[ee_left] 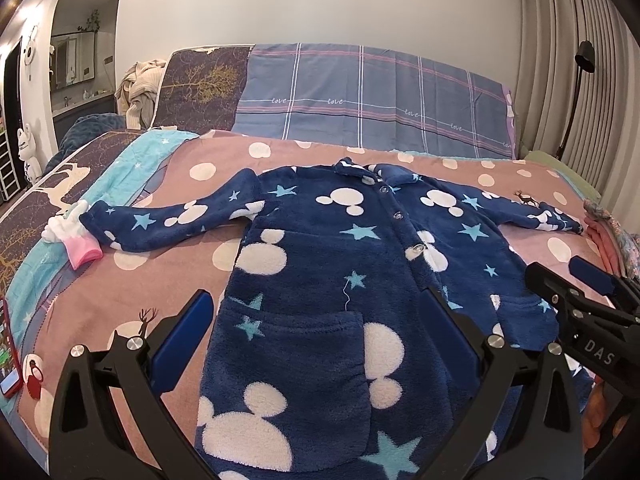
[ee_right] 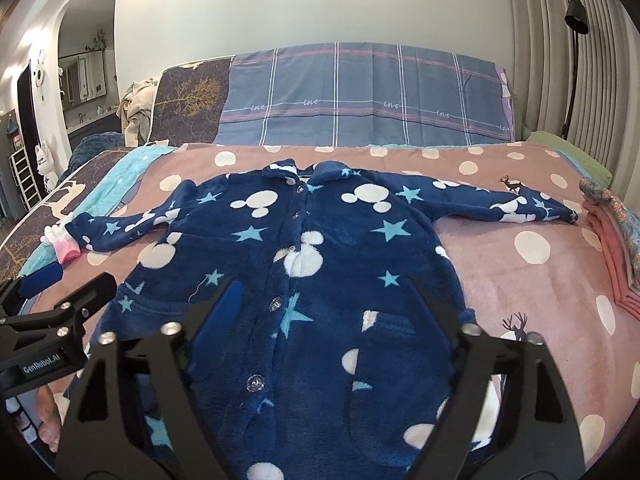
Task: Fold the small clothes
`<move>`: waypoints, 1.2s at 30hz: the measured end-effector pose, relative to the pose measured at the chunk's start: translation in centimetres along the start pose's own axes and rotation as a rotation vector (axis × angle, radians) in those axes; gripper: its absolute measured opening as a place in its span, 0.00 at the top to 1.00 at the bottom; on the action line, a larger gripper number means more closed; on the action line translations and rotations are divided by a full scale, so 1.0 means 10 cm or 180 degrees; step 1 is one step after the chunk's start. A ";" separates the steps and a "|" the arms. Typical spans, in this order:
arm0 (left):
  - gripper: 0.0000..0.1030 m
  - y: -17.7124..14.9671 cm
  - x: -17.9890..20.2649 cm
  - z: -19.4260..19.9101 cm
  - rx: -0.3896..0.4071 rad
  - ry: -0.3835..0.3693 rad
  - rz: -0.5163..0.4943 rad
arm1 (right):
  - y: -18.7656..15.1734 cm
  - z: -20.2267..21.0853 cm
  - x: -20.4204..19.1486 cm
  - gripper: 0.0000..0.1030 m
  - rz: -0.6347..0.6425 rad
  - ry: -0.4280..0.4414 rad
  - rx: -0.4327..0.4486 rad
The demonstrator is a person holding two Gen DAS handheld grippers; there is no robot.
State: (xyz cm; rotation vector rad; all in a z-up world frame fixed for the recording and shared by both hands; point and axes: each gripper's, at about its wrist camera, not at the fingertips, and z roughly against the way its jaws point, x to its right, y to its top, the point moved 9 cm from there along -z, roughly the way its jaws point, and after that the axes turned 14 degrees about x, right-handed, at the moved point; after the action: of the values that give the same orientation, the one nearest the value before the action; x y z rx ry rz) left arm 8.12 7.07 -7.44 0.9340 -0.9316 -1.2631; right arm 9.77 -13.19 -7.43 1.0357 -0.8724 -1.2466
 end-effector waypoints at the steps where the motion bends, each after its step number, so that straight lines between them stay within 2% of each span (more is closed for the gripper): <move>1: 0.01 0.00 0.00 0.00 0.0000 0.0001 0.0000 | -0.02 -0.01 0.00 0.31 -0.0012 0.0017 -0.0025; 3: 0.03 0.00 0.01 0.00 -0.0001 -0.0002 -0.0001 | -0.05 -0.03 0.01 0.51 -0.0042 0.0051 -0.0067; 6: 0.09 -0.02 0.01 -0.02 -0.0046 -0.0024 0.0016 | -0.11 -0.07 0.02 0.63 -0.0087 0.0109 -0.0145; 17: 0.10 -0.06 0.00 -0.12 -0.0090 -0.0028 0.0071 | -0.19 -0.11 0.06 0.66 -0.0096 0.0118 -0.0198; 19: 0.15 -0.07 -0.10 -0.19 -0.0136 -0.0026 0.0196 | -0.20 -0.12 0.06 0.66 -0.0091 0.0125 -0.0208; 20: 0.22 -0.08 -0.19 -0.25 -0.0169 -0.0015 0.0286 | -0.20 -0.12 0.07 0.63 -0.0090 0.0126 -0.0213; 22: 0.30 -0.10 -0.51 -0.40 -0.0272 0.0075 0.0571 | -0.22 -0.13 0.08 0.55 -0.0095 0.0145 -0.0228; 24: 0.40 -0.15 -0.89 -0.56 -0.0387 0.0235 0.0885 | -0.23 -0.15 0.10 0.43 -0.0153 0.0211 -0.0249; 26: 0.45 -0.22 -1.42 -0.75 -0.0485 0.0477 0.1244 | -0.25 -0.17 0.13 0.41 -0.0220 0.0265 -0.0297; 28: 0.46 -0.25 -1.98 -0.92 -0.0504 0.0792 0.1495 | -0.25 -0.20 0.17 0.41 -0.0213 0.0267 -0.0327; 31: 0.46 -0.28 -2.68 -1.18 -0.0533 0.1218 0.1639 | -0.26 -0.26 0.21 0.41 -0.0115 0.0223 -0.0360; 33: 0.46 -0.30 -2.94 -1.37 -0.0580 0.1258 0.1776 | -0.27 -0.30 0.23 0.41 -0.0087 0.0204 -0.0402; 35: 0.46 -0.36 -3.16 -1.59 -0.0639 0.1154 0.2030 | -0.28 -0.36 0.27 0.39 -0.0079 0.0164 -0.0438; 36: 0.46 -0.40 -3.24 -1.73 -0.0680 0.1024 0.2242 | -0.28 -0.39 0.29 0.39 -0.0078 0.0134 -0.0457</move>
State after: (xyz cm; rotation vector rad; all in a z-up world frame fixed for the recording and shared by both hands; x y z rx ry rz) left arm 20.54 39.98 -18.85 0.5389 -0.7521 -0.5735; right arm 12.95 -15.60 -11.43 0.9568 -0.7291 -1.2843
